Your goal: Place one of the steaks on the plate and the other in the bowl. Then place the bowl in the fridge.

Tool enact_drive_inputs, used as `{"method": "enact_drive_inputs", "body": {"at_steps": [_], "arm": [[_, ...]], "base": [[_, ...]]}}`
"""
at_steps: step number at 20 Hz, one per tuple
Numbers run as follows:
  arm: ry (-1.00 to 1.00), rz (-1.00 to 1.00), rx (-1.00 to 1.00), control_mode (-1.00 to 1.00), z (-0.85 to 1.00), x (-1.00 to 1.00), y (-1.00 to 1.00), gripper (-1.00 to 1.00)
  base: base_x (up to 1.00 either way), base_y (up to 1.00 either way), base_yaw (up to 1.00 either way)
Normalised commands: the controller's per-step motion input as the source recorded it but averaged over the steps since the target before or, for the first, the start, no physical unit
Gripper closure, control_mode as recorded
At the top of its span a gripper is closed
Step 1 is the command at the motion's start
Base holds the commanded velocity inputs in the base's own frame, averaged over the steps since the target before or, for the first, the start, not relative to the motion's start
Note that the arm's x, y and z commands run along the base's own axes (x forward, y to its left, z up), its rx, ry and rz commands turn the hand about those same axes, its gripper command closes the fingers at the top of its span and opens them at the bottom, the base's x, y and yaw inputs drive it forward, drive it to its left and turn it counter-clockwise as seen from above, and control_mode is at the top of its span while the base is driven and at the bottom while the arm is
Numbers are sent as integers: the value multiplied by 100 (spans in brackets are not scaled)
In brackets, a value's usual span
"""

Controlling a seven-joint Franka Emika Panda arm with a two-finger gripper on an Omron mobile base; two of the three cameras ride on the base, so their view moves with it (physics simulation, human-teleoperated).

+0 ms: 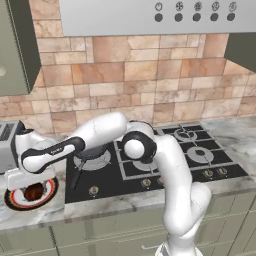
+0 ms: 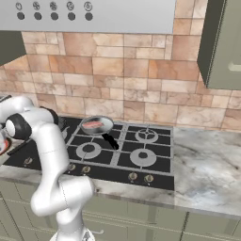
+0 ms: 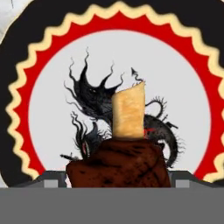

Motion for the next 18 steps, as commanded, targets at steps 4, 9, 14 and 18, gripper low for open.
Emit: {"method": "enact_drive_inputs", "body": {"at_steps": [4,9,14,18], "arm": [[0,0,-4,-100,-22,20,0,100],[0,0,-2,-100,-13,28,3,100],[0,0,-1,-100,-19,21,15,-100],[2,0,0,-100,0,0,0,-100]], "base": [[0,0,0],[0,0,0],[0,0,0],[0,0,0]]}}
